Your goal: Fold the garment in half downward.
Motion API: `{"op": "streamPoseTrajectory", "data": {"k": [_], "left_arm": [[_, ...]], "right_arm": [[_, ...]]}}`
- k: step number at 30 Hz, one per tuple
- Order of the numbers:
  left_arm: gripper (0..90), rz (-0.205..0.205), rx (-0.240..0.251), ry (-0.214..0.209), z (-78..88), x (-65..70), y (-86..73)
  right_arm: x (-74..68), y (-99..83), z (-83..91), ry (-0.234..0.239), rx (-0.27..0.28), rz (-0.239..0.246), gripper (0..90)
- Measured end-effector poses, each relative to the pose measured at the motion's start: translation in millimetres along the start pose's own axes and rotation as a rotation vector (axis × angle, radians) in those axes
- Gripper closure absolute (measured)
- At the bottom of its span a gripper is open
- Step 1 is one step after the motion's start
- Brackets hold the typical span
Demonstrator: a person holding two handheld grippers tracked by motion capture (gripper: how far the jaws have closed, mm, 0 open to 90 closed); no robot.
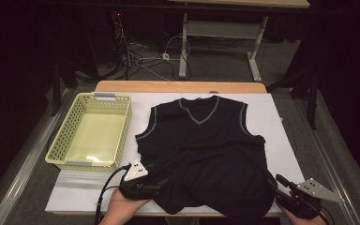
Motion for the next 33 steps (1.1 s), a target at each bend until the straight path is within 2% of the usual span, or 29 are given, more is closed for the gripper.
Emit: {"op": "streamPoseTrajectory", "data": {"k": [4,7,10,15,18,23,26,28,30,33], "left_arm": [[24.5,-0.004,-0.015,0.015,1.4,0.9,-2.3],[28.0,0.015,-0.035,0.023,3.4,1.0,-6.4],[31.8,0.023,-0.032,0.020,8.8,3.1,-8.8],[32.9,0.049,-0.027,0.030,18.6,6.3,-15.8],[34.3,0.041,-0.035,0.037,24.0,10.4,-23.7],[39.0,0.013,-0.053,0.023,28.3,21.1,-28.6],[43.4,0.016,-0.106,0.017,20.4,23.3,-32.4],[47.0,0.030,-0.102,0.005,17.7,24.0,-32.4],[50.8,0.023,-0.106,-0.003,17.3,25.7,-32.2],[62.7,0.013,-0.103,-0.030,17.8,30.5,-33.1]], "right_arm": [[-1.7,0.4,-4.2,0.011,-0.010,0.013,58.0],[-5.2,0.7,-6.9,0.024,-0.010,0.014,58.1],[-9.5,-0.7,-9.9,0.041,-0.020,0.020,58.0],[-13.1,-2.7,-10.7,0.058,-0.026,0.028,58.4],[-15.4,-5.7,-9.9,0.066,-0.032,0.031,58.4],[-20.2,-3.4,-6.0,0.066,-0.024,0.042,58.4],[-22.8,-2.3,-4.7,0.065,-0.022,0.044,58.4],[-22.9,-3.0,-6.2,0.063,-0.026,0.045,58.4],[-22.4,-4.1,-7.8,0.062,-0.034,0.048,58.4],[-20.8,-4.9,-8.4,0.061,-0.037,0.050,58.4]]}}
Point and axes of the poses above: each handheld gripper's, and its own axes: z roughly backward along the jaws, y roughly out of its top, x roughly to its right, the point moved 8 cm from there along -z, roughly forward along the jaws, and after that the axes turned 10 degrees about y, right-handed, at the moved point
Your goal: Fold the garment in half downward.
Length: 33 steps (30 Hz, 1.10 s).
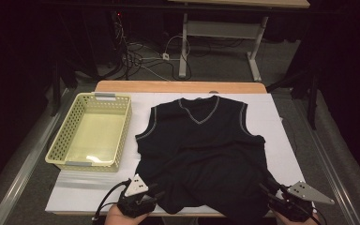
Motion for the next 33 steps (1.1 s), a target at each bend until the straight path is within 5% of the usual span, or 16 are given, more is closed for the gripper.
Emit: {"op": "streamPoseTrajectory", "data": {"k": [7,13,23,33], "left_arm": [[78.7,-0.012,0.027,-0.016,3.7,-1.8,-1.4],[79.6,-0.019,0.054,0.029,14.5,-8.8,-4.6],[79.5,0.031,0.110,0.085,40.0,-24.9,-11.5],[79.5,-0.018,0.072,0.106,73.7,-23.3,-42.9]], "right_arm": [[-0.7,3.0,0.1,0.007,0.007,-0.002,58.4],[-1.7,9.0,-3.5,0.018,0.020,-0.001,58.4],[-4.7,19.8,-22.1,0.056,0.018,0.014,58.6],[-16.8,36.8,-39.0,0.091,0.032,0.032,58.6]]}}
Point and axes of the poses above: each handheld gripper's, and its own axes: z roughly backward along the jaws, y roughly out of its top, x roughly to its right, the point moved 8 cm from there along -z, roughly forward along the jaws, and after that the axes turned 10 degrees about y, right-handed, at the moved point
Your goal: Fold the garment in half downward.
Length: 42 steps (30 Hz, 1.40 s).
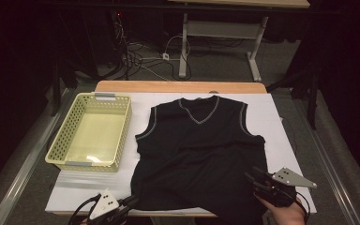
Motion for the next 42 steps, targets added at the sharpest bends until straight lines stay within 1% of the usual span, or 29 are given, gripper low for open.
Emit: {"op": "streamPoseTrajectory", "data": {"k": [2,4,6,7,9,11,13,16,17,19,20,21,22,23,24,26,27,29,30,31,32,33,35,37,38,39,40,42], "left_arm": [[79.5,0.025,0.015,-0.004,5.4,1.0,-8.1],[79.3,0.032,0.017,-0.012,6.2,3.8,-14.2],[78.5,0.031,0.017,-0.023,6.3,7.6,-15.1],[77.3,0.028,0.018,-0.022,6.6,8.5,-14.9],[73.6,0.046,0.026,-0.029,7.7,8.7,-14.4],[68.0,0.069,0.034,-0.022,9.2,5.8,-13.4],[59.5,0.101,0.050,-0.010,11.0,-0.1,-10.4],[46.4,0.156,0.103,0.009,15.1,-9.1,1.0],[43.1,0.164,0.114,0.010,15.2,-11.1,5.6],[35.6,0.167,0.109,0.030,10.9,-15.4,13.4],[32.1,0.172,0.106,0.033,7.5,-17.1,17.5],[30.9,0.182,0.106,0.028,4.1,-18.0,22.0],[30.9,0.190,0.106,0.014,0.4,-17.6,26.6],[31.0,0.187,0.098,0.000,-3.9,-16.4,30.3],[33.4,0.171,0.083,-0.013,-8.1,-13.8,32.7],[42.9,0.123,0.060,-0.013,-15.9,-8.9,33.4],[49.9,0.109,0.052,-0.017,-19.1,-6.7,32.2],[63.9,0.084,0.037,-0.040,-23.3,-3.6,30.0],[71.8,0.071,0.033,-0.048,-24.1,-3.2,29.7],[78.1,0.072,0.036,-0.060,-23.7,-2.7,30.2],[81.2,0.078,0.047,-0.077,-22.0,-1.4,30.9],[82.5,0.078,0.052,-0.092,-19.8,0.7,30.9],[82.6,0.057,0.052,-0.111,-15.5,8.4,28.4],[82.6,0.038,0.039,-0.160,-10.8,19.7,24.9],[82.5,0.019,0.039,-0.176,-8.6,25.2,24.4],[82.4,0.003,0.044,-0.184,-6.9,29.3,25.2],[82.2,-0.002,0.050,-0.192,-6.2,32.2,27.5],[78.2,0.011,0.074,-0.201,-6.0,35.0,33.1]], "right_arm": [[-1.4,1.2,-4.8,0.008,-0.007,0.007,58.6],[-2.6,1.8,-8.9,0.015,-0.013,0.008,58.7],[-3.8,2.6,-12.0,0.019,-0.016,0.011,58.7],[-4.7,2.9,-12.9,0.021,-0.018,0.012,58.7],[-6.2,3.3,-14.0,0.024,-0.021,0.020,58.7],[-6.6,3.2,-14.3,0.025,-0.023,0.024,58.7],[-6.3,3.1,-14.1,0.025,-0.021,0.021,58.8],[-6.4,2.2,-12.5,0.022,-0.023,0.022,58.8],[-6.6,1.8,-11.5,0.020,-0.022,0.023,58.8],[-7.5,0.7,-8.7,0.017,-0.021,0.024,58.8],[-7.9,0.3,-6.7,0.014,-0.021,0.024,58.8],[-8.6,0.2,-4.2,0.011,-0.019,0.020,58.8],[-9.3,0.4,-1.0,0.005,-0.014,0.020,58.8],[-10.1,0.5,2.2,0.001,-0.011,0.019,58.8],[-10.7,0.1,5.2,-0.001,-0.010,0.017,58.8],[-10.2,-2.0,11.4,-0.016,-0.031,0.013,58.8],[-9.7,-3.3,15.3,-0.023,-0.045,0.011,58.8],[-9.1,-8.3,26.2,-0.045,-0.077,0.030,58.7],[-7.8,-11.8,32.6,-0.067,-0.089,0.034,58.7],[-6.6,-15.6,38.8,-0.080,-0.090,0.027,58.6],[-5.6,-20.2,44.5,-0.092,-0.084,0.010,58.1],[-5.1,-25.0,50.1,-0.105,-0.070,-0.006,57.7],[-6.6,-38.0,58.3,-0.121,-0.045,-0.051,55.4],[-7.6,-50.2,63.0,-0.124,-0.053,-0.077,52.2],[-7.8,-53.0,65.5,-0.121,-0.053,-0.084,50.3],[-7.1,-54.8,67.6,-0.126,-0.049,-0.094,47.2],[-5.7,-56.8,68.8,-0.130,-0.045,-0.103,44.6],[-4.3,-62.6,65.9,-0.113,-0.051,-0.137,40.9]]}}
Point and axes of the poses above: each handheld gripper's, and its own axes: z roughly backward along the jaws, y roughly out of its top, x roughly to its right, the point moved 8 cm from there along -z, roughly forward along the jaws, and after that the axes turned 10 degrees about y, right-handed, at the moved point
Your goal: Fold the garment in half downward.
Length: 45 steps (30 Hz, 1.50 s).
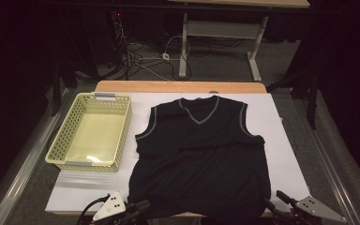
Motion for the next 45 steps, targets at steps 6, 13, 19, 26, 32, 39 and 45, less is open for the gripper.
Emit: {"op": "streamPoseTrajectory", "data": {"k": [6,13,19,26,32,39,45], "left_arm": [[64.6,0.027,0.052,0.014,0.8,-4.4,9.9],[54.0,0.086,0.128,0.062,7.1,-31.8,24.2],[54.5,0.123,0.144,0.082,5.1,-51.7,25.7],[54.5,0.088,0.043,0.062,-24.5,-41.9,16.6],[54.5,0.032,-0.035,0.082,-39.7,-33.6,3.6],[54.4,0.044,-0.063,0.173,-28.7,-43.9,-11.8],[55.0,0.075,-0.071,0.224,-13.1,-58.6,-23.0]], "right_arm": [[-7.0,-8.0,-13.9,-0.002,-0.055,0.045,41.1],[-21.3,-12.0,-10.6,0.044,-0.068,0.112,86.5],[-8.2,-14.6,12.2,-0.040,-0.050,0.112,87.1],[5.4,-19.4,26.9,-0.073,-0.031,0.077,83.5],[6.7,-13.8,25.9,-0.059,0.001,0.058,67.5],[7.4,1.1,17.9,-0.042,0.039,0.066,65.0],[9.7,14.1,1.0,-0.017,0.045,0.076,64.7]]}}
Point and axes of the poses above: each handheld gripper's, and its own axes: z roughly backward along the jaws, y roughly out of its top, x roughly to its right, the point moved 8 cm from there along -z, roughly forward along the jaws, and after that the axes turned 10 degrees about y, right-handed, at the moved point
